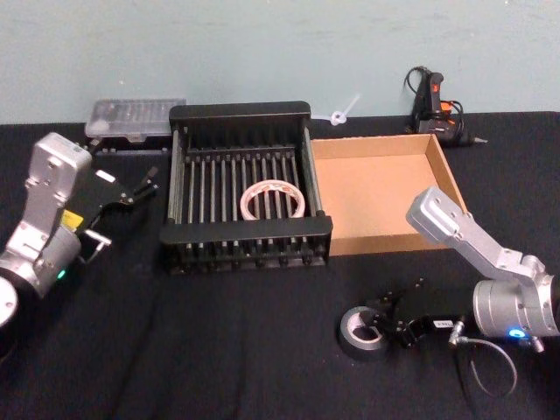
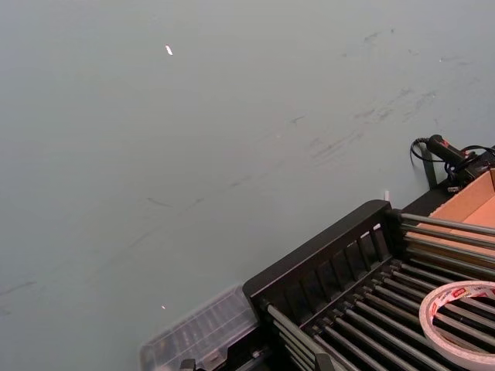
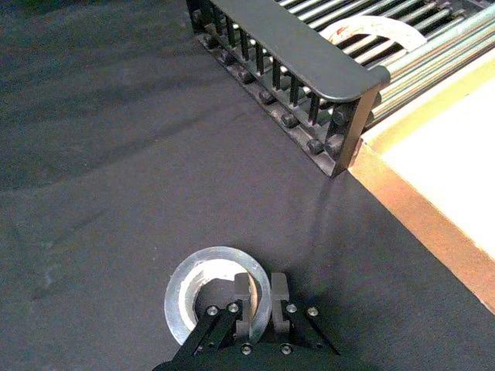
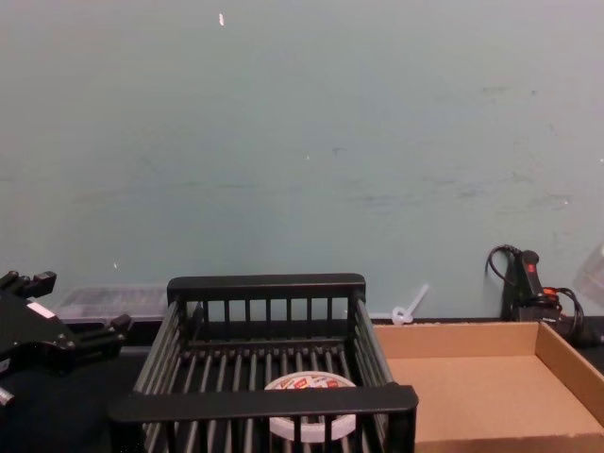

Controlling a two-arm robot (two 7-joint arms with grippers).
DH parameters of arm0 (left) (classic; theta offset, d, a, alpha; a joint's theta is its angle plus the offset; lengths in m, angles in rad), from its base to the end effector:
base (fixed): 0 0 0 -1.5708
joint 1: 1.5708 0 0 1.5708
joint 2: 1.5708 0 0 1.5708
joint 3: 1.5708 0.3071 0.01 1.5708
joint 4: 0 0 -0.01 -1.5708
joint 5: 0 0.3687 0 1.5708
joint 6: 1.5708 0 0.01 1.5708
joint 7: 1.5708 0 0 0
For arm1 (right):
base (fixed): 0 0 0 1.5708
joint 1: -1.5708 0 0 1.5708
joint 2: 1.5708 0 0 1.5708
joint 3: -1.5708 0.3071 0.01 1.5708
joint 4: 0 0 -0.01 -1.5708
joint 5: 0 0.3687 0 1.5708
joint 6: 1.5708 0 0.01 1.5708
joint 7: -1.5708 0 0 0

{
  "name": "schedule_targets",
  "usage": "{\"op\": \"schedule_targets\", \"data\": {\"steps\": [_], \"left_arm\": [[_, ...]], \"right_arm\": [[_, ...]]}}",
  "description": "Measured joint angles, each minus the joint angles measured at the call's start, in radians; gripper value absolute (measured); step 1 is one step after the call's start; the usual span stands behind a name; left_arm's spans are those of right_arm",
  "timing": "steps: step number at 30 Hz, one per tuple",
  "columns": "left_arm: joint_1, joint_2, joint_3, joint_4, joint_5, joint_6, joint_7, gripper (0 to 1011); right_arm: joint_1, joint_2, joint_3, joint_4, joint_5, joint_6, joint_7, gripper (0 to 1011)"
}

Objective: Pick up the white tape and place it into the black box , Pick up the silver tape and place it into the brown box.

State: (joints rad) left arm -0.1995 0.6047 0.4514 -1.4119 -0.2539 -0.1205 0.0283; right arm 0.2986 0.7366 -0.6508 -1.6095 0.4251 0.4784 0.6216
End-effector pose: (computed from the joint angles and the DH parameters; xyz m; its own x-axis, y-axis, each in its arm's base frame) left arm 0.4175 0.0766 -0.3276 0.2923 0.8803 0.3738 -0.9553 0.2873 0.0704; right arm 0.4074 -0.0308 -0.2785 0.8619 -0.5050 -0.0452 0.3651 0.6801 -0.6357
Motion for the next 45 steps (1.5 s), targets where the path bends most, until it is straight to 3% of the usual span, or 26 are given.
{"op": "schedule_targets", "data": {"steps": [12,21,27,33,45], "left_arm": [[0.0,0.0,0.0,0.0,0.0,0.0,0.0,1002],[0.0,0.0,0.0,0.0,0.0,0.0,0.0,1001],[0.0,0.0,0.0,0.0,0.0,0.0,0.0,1001],[0.0,0.0,0.0,0.0,0.0,0.0,0.0,1002],[0.0,0.0,0.0,0.0,0.0,0.0,0.0,1001]], "right_arm": [[-0.02,-0.001,0.04,-0.007,0.04,-0.022,-0.014,170],[-0.027,-0.025,0.11,-0.019,0.05,-0.038,-0.123,170],[-0.007,-0.062,0.149,0.0,0.022,-0.04,-0.197,170],[0.043,-0.129,0.177,0.072,-0.009,-0.043,-0.254,170],[0.123,-0.222,0.186,0.211,-0.053,-0.039,-0.283,169]]}}
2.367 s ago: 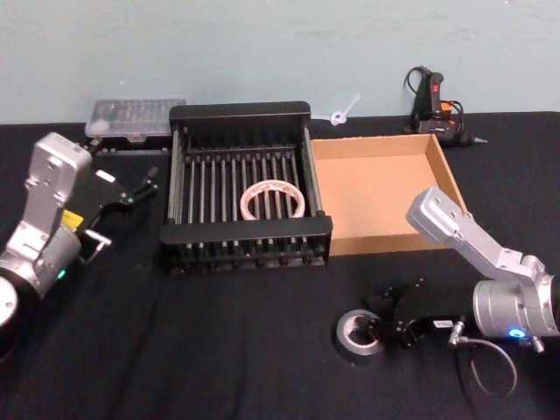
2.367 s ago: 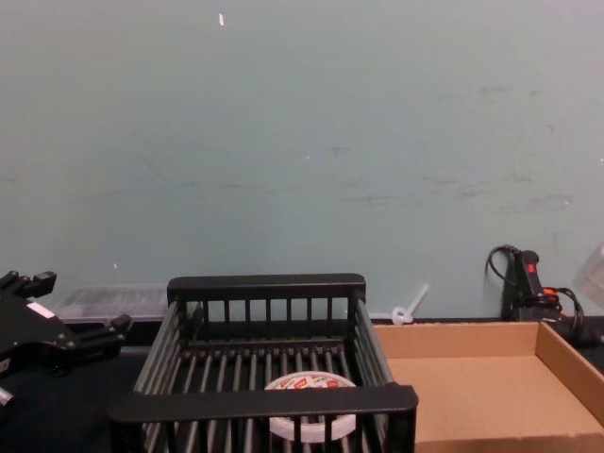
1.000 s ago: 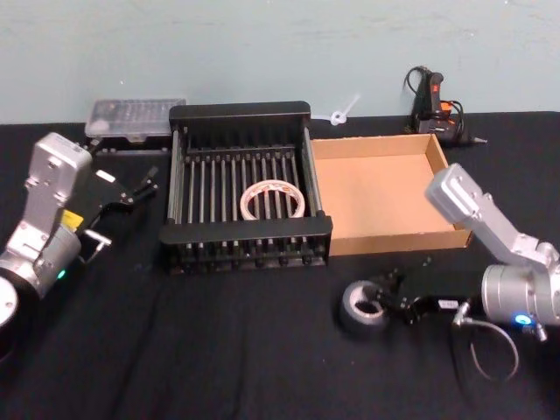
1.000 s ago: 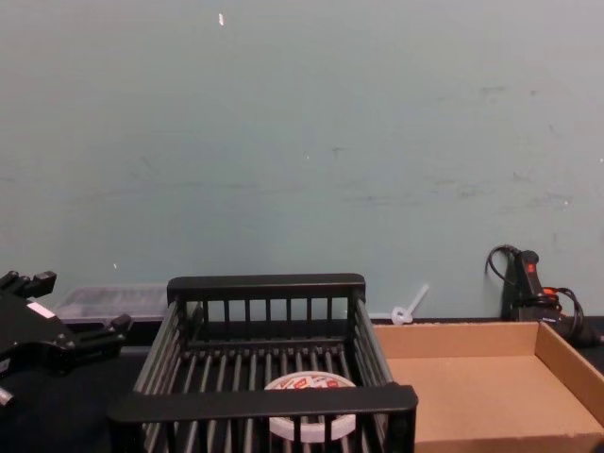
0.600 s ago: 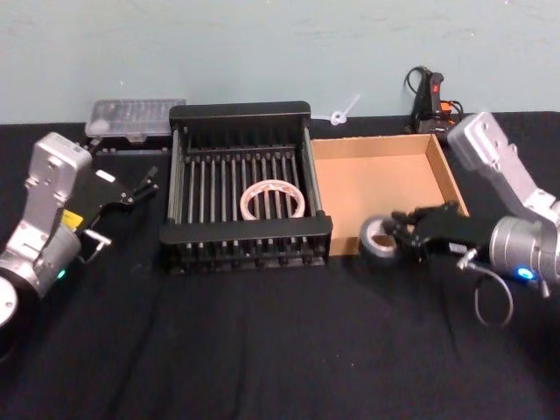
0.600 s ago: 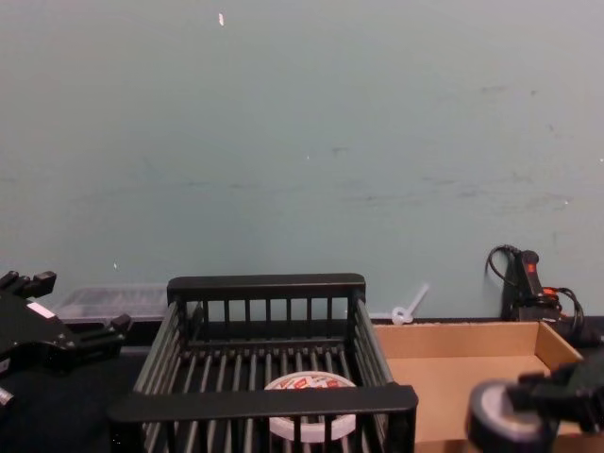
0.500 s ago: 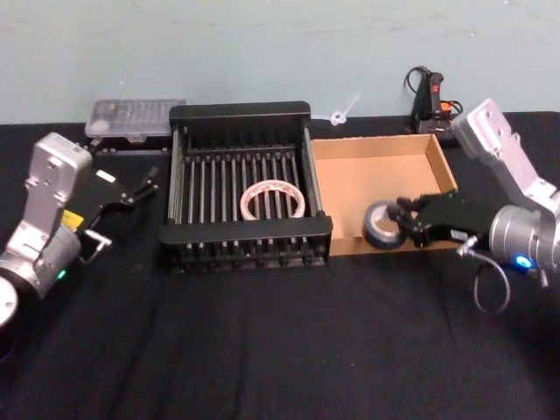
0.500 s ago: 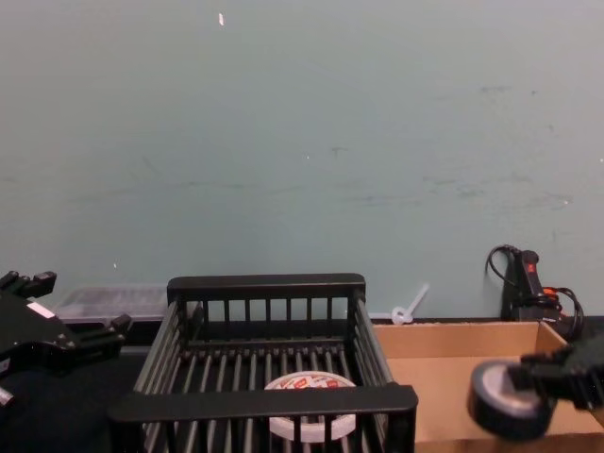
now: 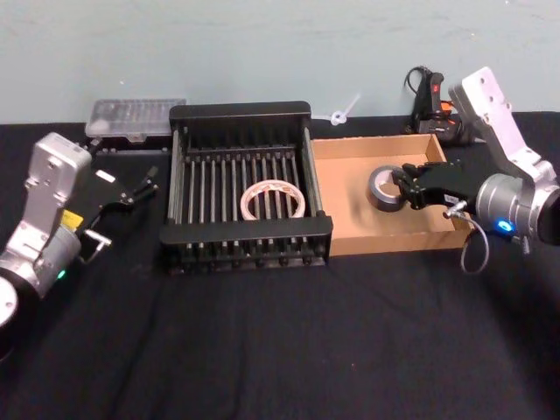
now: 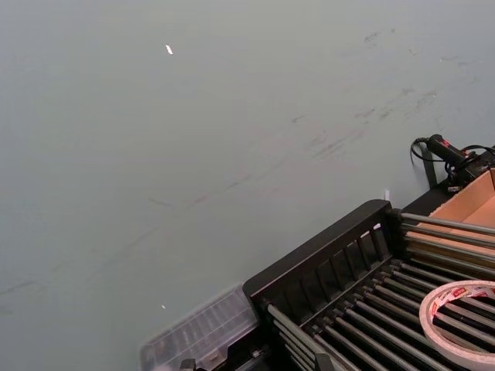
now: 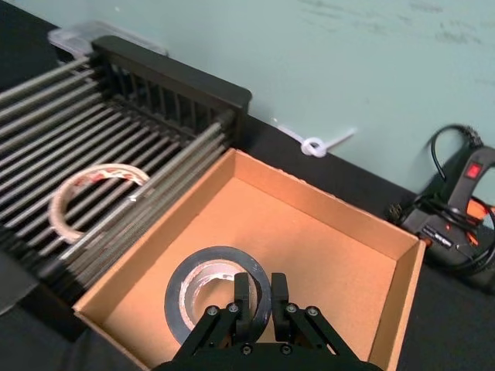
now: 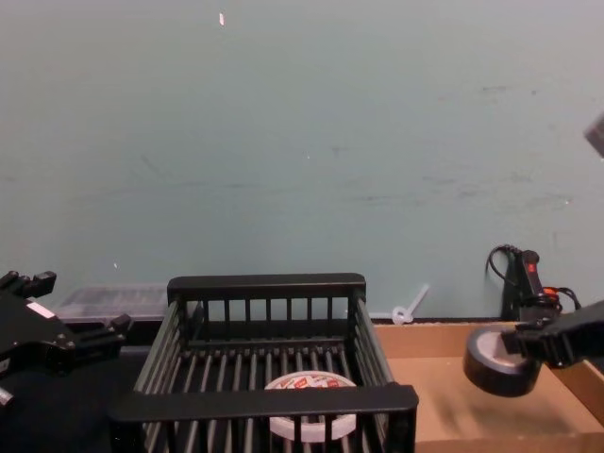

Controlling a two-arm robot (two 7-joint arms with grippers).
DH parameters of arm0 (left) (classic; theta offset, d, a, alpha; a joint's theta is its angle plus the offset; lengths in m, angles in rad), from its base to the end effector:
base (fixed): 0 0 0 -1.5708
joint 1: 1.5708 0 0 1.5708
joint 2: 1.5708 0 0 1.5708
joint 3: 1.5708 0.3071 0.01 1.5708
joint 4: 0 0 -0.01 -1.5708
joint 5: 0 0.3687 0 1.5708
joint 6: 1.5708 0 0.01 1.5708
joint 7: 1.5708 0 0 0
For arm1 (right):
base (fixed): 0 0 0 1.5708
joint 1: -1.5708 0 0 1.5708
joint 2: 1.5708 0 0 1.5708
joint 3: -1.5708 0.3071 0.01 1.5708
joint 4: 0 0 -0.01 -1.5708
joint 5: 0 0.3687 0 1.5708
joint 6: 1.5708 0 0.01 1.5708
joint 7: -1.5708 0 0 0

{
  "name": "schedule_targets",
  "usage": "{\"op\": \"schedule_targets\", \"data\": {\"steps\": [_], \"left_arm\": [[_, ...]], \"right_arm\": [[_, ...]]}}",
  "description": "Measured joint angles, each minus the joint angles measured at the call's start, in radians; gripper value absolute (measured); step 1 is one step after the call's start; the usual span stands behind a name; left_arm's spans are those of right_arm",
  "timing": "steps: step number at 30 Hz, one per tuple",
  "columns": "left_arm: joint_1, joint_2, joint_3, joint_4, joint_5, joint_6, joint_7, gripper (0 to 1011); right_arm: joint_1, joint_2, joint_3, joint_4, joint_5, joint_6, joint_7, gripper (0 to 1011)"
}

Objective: Pick up the white tape and place it into the black box , Pick up the silver tape and place it into the brown box.

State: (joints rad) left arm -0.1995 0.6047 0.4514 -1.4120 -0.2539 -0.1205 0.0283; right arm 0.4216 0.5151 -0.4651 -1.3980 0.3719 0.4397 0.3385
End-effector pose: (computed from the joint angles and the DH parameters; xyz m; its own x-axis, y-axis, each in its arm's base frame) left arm 0.4175 0.0766 -0.3275 0.2923 0.8803 0.3738 -0.9553 0.2873 0.0703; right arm 0.4810 -0.0406 -0.2449 0.5686 -0.8156 0.1073 0.7591 0.4700 -0.4503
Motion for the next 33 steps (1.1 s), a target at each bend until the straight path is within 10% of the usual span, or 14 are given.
{"op": "schedule_targets", "data": {"steps": [33], "left_arm": [[0.0,0.0,0.0,0.0,0.0,0.0,0.0,1001]], "right_arm": [[0.027,-0.043,0.007,0.072,-0.023,0.008,-0.012,282]]}}
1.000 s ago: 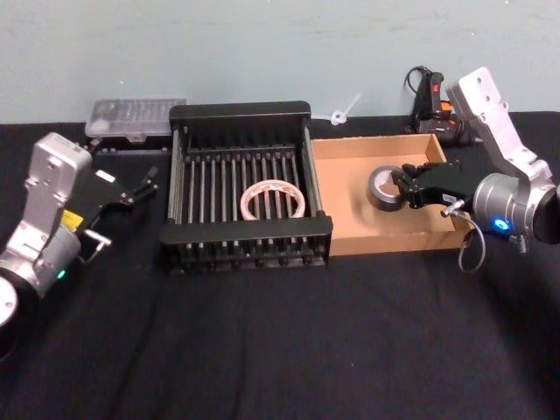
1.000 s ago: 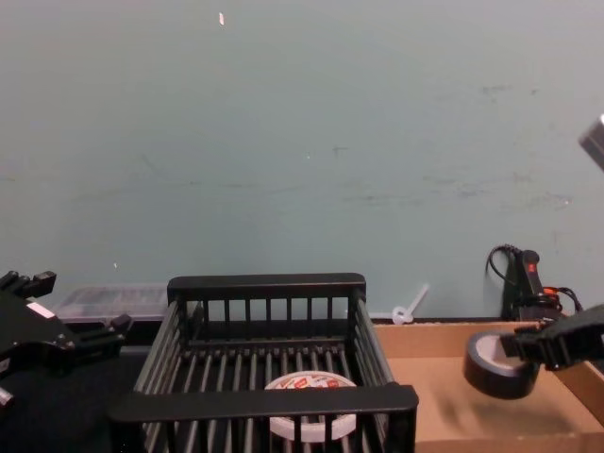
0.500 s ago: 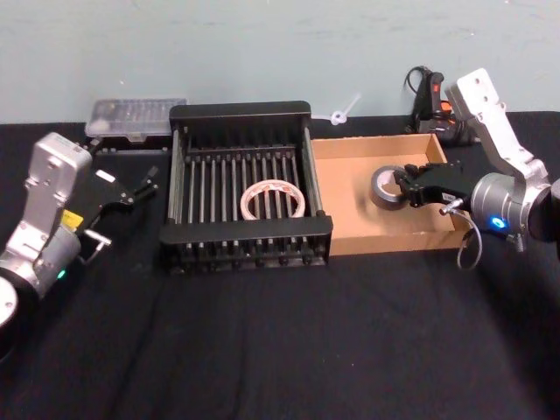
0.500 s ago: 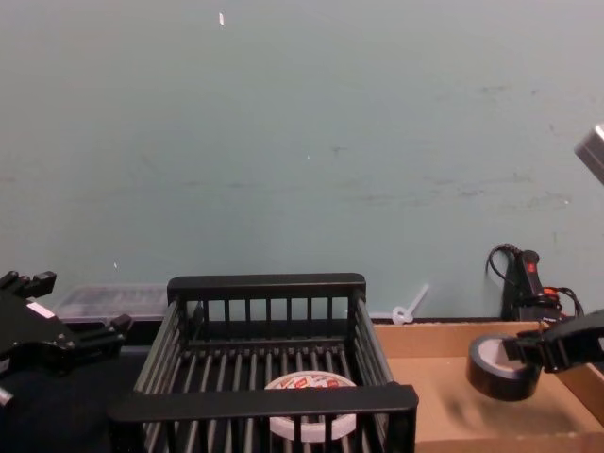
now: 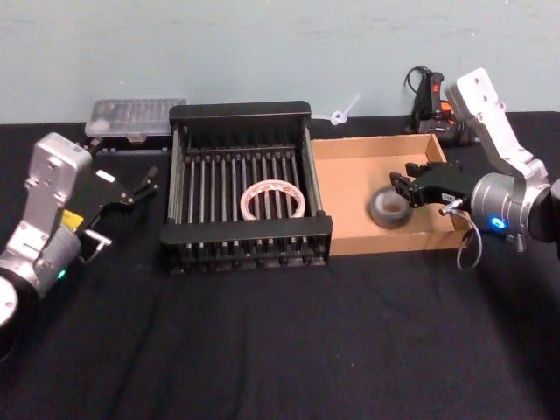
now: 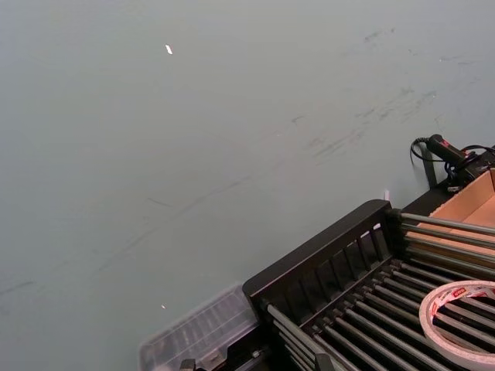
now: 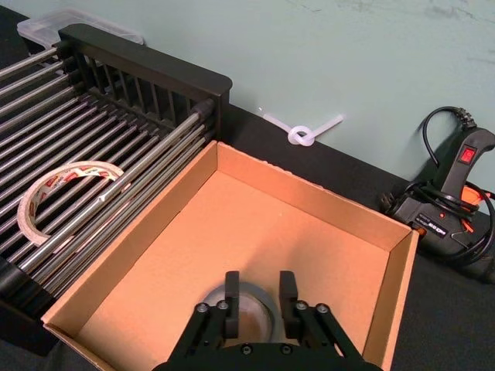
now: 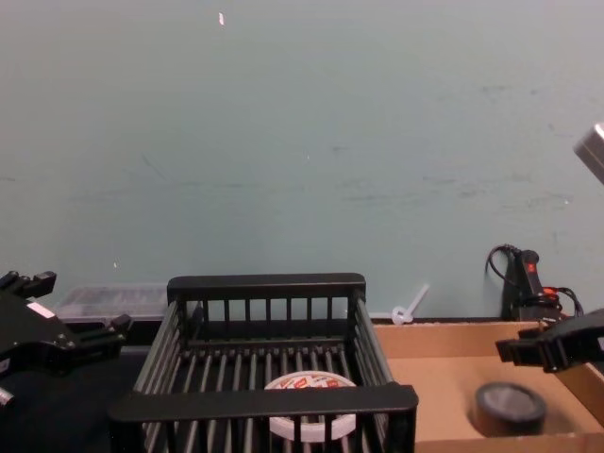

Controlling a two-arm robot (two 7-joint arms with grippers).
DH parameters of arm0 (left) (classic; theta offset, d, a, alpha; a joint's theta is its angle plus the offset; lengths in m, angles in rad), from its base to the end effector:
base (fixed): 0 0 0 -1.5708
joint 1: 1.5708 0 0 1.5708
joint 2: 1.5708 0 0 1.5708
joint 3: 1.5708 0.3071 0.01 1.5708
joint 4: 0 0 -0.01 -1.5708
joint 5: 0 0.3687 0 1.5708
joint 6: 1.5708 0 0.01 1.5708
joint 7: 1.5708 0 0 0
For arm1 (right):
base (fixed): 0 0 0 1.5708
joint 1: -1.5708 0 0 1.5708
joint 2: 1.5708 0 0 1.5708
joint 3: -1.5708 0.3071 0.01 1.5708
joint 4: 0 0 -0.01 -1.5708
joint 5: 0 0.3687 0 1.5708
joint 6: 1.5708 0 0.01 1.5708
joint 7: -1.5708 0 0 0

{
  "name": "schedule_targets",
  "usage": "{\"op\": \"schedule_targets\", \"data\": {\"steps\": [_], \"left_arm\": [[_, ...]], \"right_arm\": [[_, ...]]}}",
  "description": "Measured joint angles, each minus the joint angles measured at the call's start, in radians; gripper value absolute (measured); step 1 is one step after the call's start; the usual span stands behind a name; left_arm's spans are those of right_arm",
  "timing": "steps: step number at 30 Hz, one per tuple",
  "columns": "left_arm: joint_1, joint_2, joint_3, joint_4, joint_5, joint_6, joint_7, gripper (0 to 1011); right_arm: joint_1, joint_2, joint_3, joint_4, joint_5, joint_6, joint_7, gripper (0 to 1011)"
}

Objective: Pick up the white tape and place it into the black box , Pick up the silver tape and place it into the brown box.

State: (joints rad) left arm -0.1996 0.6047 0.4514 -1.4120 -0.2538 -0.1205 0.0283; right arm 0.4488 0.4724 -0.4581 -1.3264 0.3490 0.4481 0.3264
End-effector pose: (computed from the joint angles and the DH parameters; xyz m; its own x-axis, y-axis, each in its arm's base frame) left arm 0.4175 0.0766 -0.3275 0.2922 0.8802 0.3739 -0.9553 0.2873 0.0702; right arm 0.4930 -0.0394 -0.2540 0.5365 -0.8383 0.0970 0.7674 0.4368 -0.4694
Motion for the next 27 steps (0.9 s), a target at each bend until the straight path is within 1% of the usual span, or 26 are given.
{"op": "schedule_targets", "data": {"steps": [2,4,7,8,10,11,15,16,18,19,22,23,27], "left_arm": [[0.0,0.0,0.0,0.0,0.0,0.0,0.0,1001],[0.0,0.0,0.0,0.0,0.0,0.0,0.0,1001],[0.0,0.0,0.0,0.0,0.0,0.0,0.0,1002],[0.0,0.0,0.0,0.0,0.0,0.0,0.0,1001],[0.0,0.0,0.0,0.0,0.0,0.0,0.0,1001],[0.0,0.0,0.0,0.0,0.0,0.0,0.0,1001],[0.0,0.0,0.0,0.0,0.0,0.0,0.0,1001],[0.0,0.0,0.0,0.0,0.0,0.0,0.0,1001],[0.0,0.0,0.0,0.0,0.0,0.0,0.0,1001],[0.0,0.0,0.0,0.0,0.0,0.0,0.0,1002],[0.0,0.0,0.0,0.0,0.0,0.0,0.0,1001],[0.0,0.0,0.0,0.0,0.0,0.0,0.0,1001],[0.0,0.0,0.0,0.0,0.0,0.0,0.0,1001]], "right_arm": [[0.0,0.0,0.0,0.0,0.0,0.0,0.0,361],[0.0,0.0,0.0,0.0,0.0,0.0,0.001,393],[-0.001,0.001,-0.001,-0.001,0.001,0.0,0.001,524],[-0.001,0.001,-0.001,-0.001,0.001,0.0,0.001,583],[-0.001,0.001,-0.001,-0.001,0.001,0.0,0.001,596],[-0.001,0.001,-0.001,-0.001,0.001,0.0,0.001,645],[-0.001,0.001,-0.001,-0.002,0.001,0.0,0.002,760],[-0.001,0.001,-0.001,-0.002,0.001,0.0,0.002,817],[-0.001,0.001,-0.001,-0.002,0.001,0.0,0.002,852],[-0.001,0.001,-0.001,-0.002,0.001,0.0,0.002,888],[-0.001,0.001,-0.001,-0.002,0.001,0.0,0.002,953],[-0.001,0.001,-0.001,-0.002,0.001,0.0,0.002,996],[-0.001,0.001,-0.001,-0.002,0.001,0.0,0.002,1002]]}}
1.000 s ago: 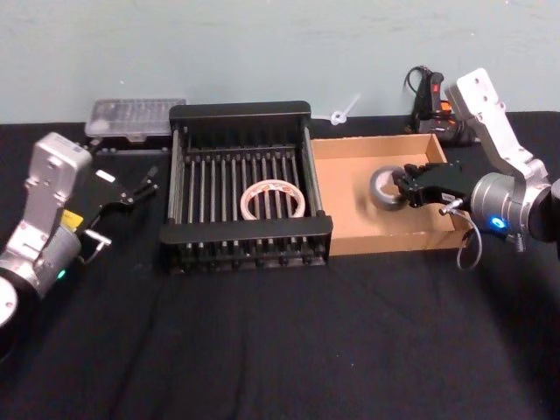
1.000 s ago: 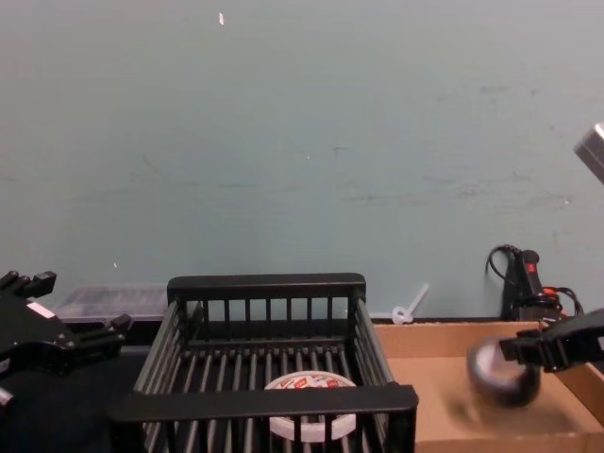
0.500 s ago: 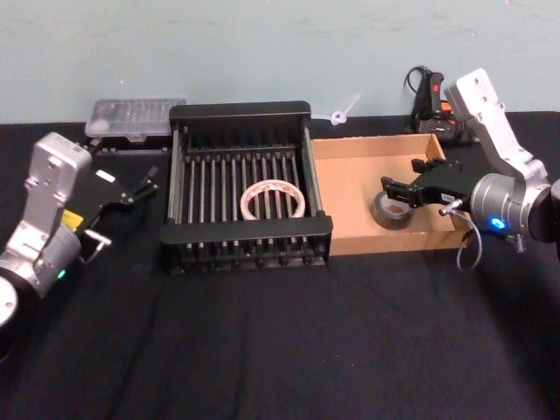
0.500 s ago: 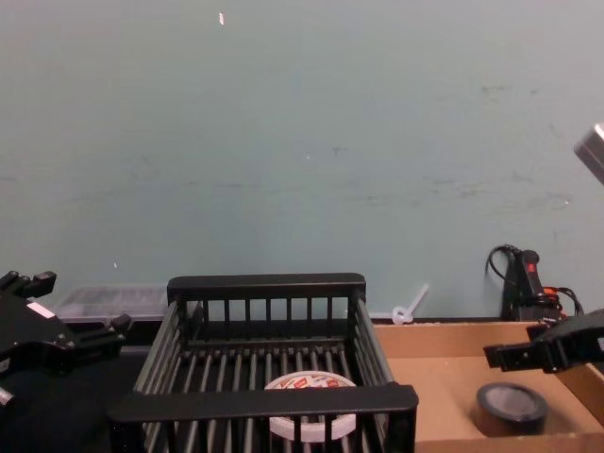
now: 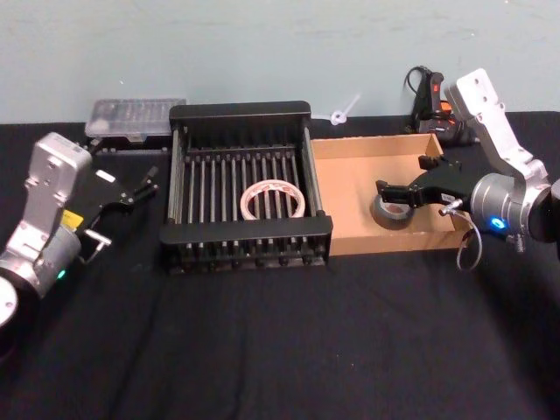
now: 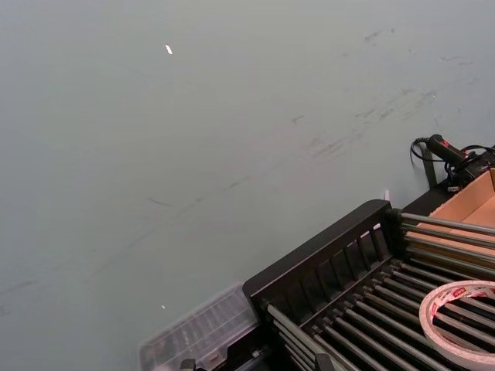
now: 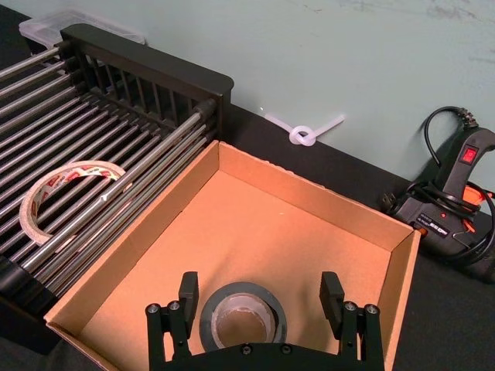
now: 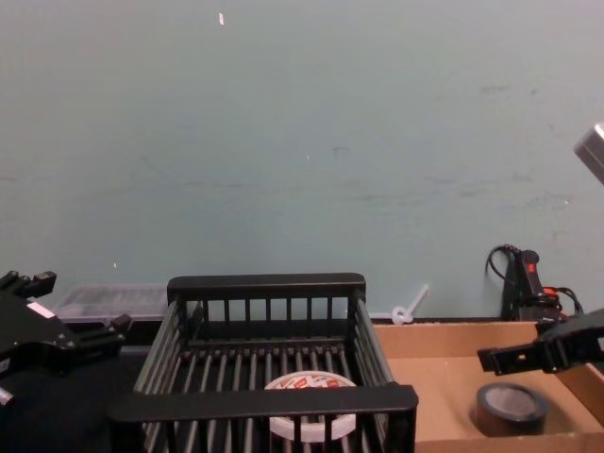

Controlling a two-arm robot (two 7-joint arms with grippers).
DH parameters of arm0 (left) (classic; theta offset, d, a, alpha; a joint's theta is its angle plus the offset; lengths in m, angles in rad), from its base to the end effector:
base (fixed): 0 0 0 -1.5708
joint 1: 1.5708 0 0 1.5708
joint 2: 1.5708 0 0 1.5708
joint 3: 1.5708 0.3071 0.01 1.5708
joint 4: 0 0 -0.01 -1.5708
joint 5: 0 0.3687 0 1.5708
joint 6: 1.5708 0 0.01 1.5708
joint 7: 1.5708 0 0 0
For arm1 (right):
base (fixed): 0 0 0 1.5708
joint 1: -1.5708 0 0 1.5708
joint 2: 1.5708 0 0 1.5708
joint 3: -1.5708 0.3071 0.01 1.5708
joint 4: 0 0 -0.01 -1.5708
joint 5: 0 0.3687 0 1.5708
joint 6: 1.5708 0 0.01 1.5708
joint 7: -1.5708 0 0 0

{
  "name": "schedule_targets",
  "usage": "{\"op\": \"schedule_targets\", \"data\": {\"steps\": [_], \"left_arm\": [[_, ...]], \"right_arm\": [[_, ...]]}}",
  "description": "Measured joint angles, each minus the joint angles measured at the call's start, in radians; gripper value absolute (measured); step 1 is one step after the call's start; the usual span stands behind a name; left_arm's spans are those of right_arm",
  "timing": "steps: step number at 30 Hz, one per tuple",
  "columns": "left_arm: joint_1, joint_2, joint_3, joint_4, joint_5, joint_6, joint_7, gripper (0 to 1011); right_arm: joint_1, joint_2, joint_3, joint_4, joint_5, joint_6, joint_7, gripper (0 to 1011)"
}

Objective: Pick up the white tape and place it into the black box , Pick up the silver tape and place it into the brown box.

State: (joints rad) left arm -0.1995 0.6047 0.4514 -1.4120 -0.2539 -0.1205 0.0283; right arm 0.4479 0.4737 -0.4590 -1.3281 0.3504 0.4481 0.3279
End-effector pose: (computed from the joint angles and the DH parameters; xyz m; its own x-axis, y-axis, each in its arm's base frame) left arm 0.4175 0.0766 -0.3275 0.2923 0.8803 0.3738 -0.9553 0.2873 0.0703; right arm 0.4926 -0.0394 -0.2540 0.5386 -0.8371 0.0960 0.7659 0.4390 -0.4697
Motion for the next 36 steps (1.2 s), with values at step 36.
{"op": "schedule_targets", "data": {"steps": [36], "left_arm": [[0.0,0.0,0.0,0.0,0.0,0.0,0.0,1001]], "right_arm": [[-0.285,-0.017,0.117,-0.128,-0.187,-0.407,-0.218,1002]]}}
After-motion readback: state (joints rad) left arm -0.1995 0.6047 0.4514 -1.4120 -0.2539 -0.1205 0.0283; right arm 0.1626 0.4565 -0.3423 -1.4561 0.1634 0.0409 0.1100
